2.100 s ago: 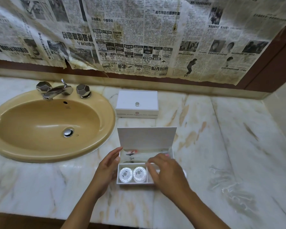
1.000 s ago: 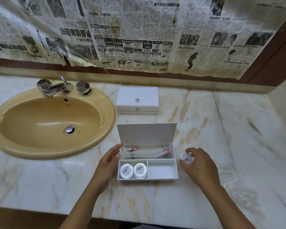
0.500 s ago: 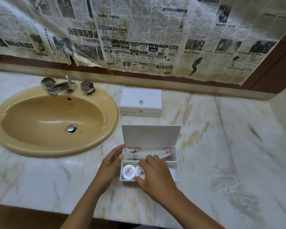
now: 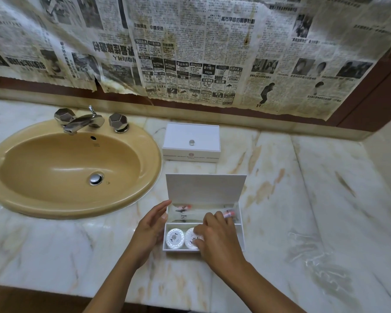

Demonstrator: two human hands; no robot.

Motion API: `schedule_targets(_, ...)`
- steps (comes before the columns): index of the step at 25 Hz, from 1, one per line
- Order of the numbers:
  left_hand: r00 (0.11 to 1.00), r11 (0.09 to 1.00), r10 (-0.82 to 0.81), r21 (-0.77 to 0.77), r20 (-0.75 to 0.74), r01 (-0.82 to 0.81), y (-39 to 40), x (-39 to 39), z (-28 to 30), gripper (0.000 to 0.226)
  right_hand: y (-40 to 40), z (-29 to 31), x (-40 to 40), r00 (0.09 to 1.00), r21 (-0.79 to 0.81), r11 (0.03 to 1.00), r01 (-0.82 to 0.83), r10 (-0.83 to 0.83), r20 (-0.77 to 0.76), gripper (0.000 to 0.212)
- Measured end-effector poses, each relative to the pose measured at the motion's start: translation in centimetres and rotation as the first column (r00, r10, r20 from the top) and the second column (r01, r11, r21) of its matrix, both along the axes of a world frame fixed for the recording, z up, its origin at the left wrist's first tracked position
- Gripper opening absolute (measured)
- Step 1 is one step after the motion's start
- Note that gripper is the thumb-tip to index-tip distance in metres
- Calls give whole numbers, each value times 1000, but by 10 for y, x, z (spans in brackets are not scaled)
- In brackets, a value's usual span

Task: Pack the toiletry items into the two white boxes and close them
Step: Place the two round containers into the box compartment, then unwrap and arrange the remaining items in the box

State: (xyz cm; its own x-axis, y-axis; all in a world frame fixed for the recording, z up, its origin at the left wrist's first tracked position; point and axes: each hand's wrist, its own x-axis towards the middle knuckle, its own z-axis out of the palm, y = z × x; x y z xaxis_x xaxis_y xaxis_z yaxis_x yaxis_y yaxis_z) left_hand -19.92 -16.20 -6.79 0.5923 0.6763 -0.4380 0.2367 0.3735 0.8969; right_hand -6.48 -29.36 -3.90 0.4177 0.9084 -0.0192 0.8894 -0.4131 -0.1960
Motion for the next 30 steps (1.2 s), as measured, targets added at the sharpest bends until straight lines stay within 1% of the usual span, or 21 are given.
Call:
schedule_targets(3,1000,1000,-1,0,6,1,0,0,0,33,3,-1,0,999,0,1000,8,-8,40,19)
schedule_targets(9,1000,1000,-2,2,9,2,-3,1,6,33,9,-1,-1,995,-2,1000,-6,6,101,25)
schedule_targets(14,1000,1000,0,11,9,0,-3,1,5,33,4,-8,-9,997,21,999,25,-27,68,32)
schedule_targets(15,1000,1000,0,14,10,0,-3,1,4,33,3,-8,-9,998,43,999,31,-33,53,35)
schedule_targets(17,1000,1000,-3,25,3,3,-2,1,2,33,0,-6,-7,999,137,990,43,-44,2,39)
schedule_targets(20,1000,999,-6,31,-10,7,-1,1,0,32,-17,-9,3,996,304,949,79,-62,-64,32)
schedule_targets(22,1000,1000,-9,28,-14,10,0,1,-1,32,-34,-13,18,988,389,909,151,-127,-88,31)
schedule_targets(24,1000,1000,-16,26,-20,16,2,1,-4,33,-55,-20,37,968,400,882,247,-239,-72,33)
schedule_targets(26,999,999,-20,29,-32,21,4,0,-6,33,-77,-31,58,923,349,860,373,-381,-46,41)
schedule_targets(28,999,999,-17,26,-40,18,5,1,-7,33,-100,-42,78,859,274,820,502,-511,-43,51)
schedule_targets(30,999,1000,-6,21,-40,7,5,2,-8,33,-119,-50,91,803,190,784,591,-595,-39,56)
